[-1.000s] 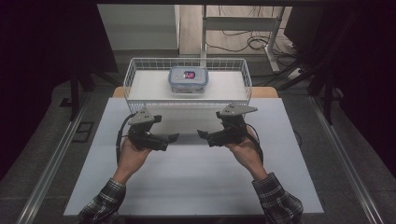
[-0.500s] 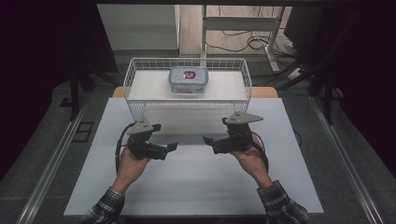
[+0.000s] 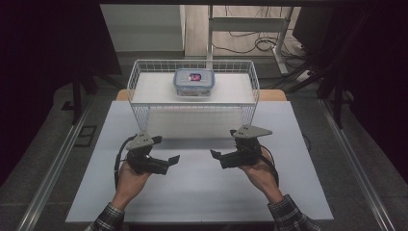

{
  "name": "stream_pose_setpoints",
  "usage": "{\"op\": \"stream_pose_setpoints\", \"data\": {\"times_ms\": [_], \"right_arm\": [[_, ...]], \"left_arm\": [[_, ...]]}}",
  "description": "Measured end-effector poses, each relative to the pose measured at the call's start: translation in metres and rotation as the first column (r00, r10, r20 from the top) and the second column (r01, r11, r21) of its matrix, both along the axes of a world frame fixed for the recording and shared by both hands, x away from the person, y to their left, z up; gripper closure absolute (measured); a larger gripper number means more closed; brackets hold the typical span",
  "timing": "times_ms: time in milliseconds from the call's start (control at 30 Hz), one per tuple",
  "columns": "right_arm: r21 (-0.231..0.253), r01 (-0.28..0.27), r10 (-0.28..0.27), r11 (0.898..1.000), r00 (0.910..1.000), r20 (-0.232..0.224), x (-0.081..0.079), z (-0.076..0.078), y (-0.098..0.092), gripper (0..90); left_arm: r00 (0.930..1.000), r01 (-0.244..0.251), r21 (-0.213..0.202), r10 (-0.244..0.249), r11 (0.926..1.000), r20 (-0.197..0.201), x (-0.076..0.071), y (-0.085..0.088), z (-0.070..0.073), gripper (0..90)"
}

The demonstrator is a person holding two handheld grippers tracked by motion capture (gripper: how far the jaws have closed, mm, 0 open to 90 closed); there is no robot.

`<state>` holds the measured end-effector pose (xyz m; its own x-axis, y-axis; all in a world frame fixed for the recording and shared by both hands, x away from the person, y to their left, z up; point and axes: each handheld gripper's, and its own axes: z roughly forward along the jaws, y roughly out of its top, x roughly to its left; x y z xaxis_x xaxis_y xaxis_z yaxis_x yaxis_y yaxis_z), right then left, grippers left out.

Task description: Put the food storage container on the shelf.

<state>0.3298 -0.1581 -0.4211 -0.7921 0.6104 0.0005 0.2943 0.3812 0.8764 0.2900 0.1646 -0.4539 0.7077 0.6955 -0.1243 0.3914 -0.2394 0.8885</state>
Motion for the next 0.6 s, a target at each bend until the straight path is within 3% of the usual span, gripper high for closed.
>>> {"op": "stream_pose_setpoints", "data": {"times_ms": [600], "right_arm": [[-0.025,0.017,-0.018,1.000,0.9991,-0.037,-0.011,-0.024,-0.009,0.4]], "left_arm": [[0.9994,-0.015,0.011,0.016,0.9998,-0.032,-0.017,0.007,-0.022,2.4]]}}
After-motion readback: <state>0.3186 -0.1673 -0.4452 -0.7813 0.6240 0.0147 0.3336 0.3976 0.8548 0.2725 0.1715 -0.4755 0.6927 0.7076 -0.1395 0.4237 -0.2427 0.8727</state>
